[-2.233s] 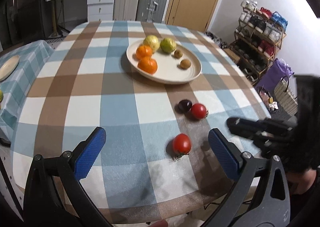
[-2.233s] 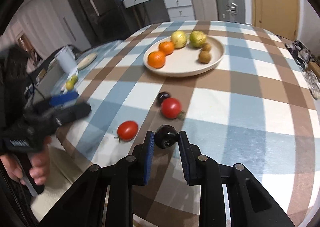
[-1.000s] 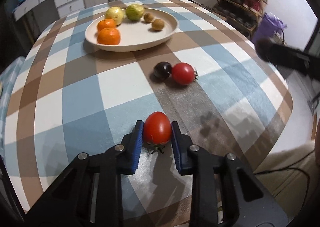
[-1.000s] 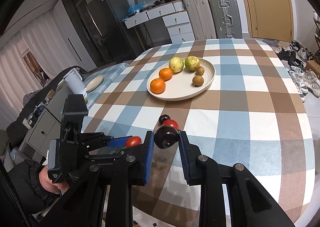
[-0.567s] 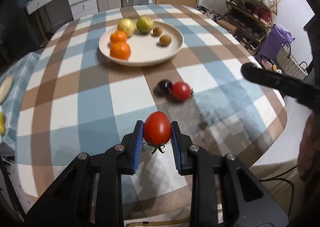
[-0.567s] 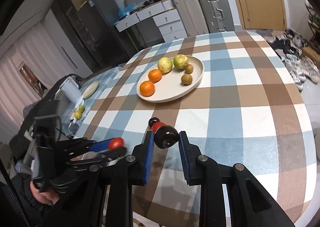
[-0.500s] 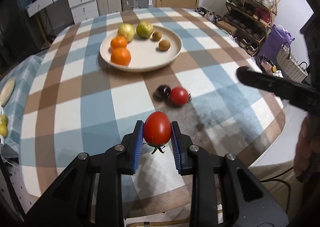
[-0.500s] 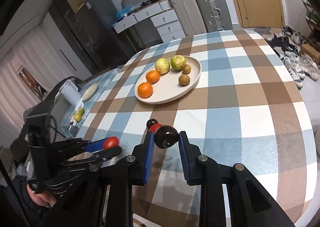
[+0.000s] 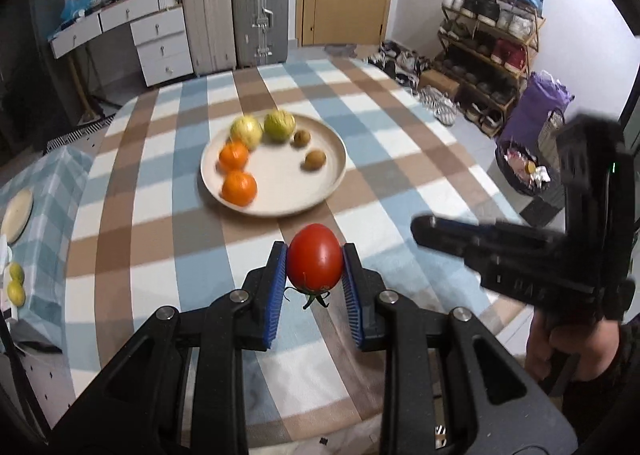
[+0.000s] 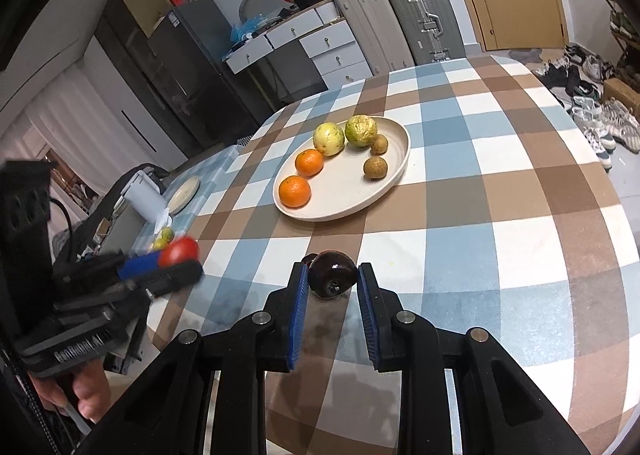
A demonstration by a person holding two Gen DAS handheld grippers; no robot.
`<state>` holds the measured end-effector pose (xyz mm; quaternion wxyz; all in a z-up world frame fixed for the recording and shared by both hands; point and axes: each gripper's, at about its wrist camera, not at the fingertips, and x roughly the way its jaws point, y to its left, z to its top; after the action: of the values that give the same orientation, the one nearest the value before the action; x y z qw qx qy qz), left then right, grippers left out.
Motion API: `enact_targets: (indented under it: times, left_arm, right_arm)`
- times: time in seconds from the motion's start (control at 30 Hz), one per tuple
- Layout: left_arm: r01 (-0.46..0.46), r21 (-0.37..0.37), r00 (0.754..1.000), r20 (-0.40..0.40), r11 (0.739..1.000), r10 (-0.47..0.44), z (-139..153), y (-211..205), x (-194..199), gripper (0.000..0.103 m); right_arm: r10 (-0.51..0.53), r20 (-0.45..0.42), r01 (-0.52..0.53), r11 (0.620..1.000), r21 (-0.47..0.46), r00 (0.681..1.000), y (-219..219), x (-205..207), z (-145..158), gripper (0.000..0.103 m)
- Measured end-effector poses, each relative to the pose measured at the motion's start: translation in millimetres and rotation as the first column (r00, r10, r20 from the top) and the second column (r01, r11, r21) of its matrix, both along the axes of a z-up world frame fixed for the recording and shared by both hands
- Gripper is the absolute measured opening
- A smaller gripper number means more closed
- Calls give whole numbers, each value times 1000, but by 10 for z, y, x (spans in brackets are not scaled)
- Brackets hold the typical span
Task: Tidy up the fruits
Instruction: 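Carry the plum and tomato onto the cream plate and release both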
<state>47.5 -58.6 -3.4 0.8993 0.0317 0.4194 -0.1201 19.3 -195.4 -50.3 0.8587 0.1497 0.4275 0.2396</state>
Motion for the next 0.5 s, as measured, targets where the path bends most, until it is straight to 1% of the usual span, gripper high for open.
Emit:
enact_targets:
  times: [0.13,0.23,0.3,0.4,0.43,0.5]
  left_arm:
    - [1,-35,1000,-5,999,-1,31,69,231,24]
    - [5,-59,1000,-18,998,-6,-16,110,510,24]
    - [9,-70,999,-30,997,-11,-62,123,727,24]
    - [17,-72,999,-44,997,-20,-138,132,1089,24]
    - [12,-72,999,-46,997,-16,-163,140,1216,24]
    - [10,-93,998,-67,996,-16,-227,176,1501,24]
  right_arm:
    - [-5,-2,5,1000,5,1000,11,24,-8,26]
    - [-1,-12,1,1000,11,1000,50,118,5,26]
    - [19,4,-19,1000,1,1000,112,209,58,26]
    - [53,36,-52,998,-35,998,260,411,147,26]
    - [62,43,-59,997,-55,997,331,508,165,26]
    - [84,52,-77,991,-110,995,461,675,161,26]
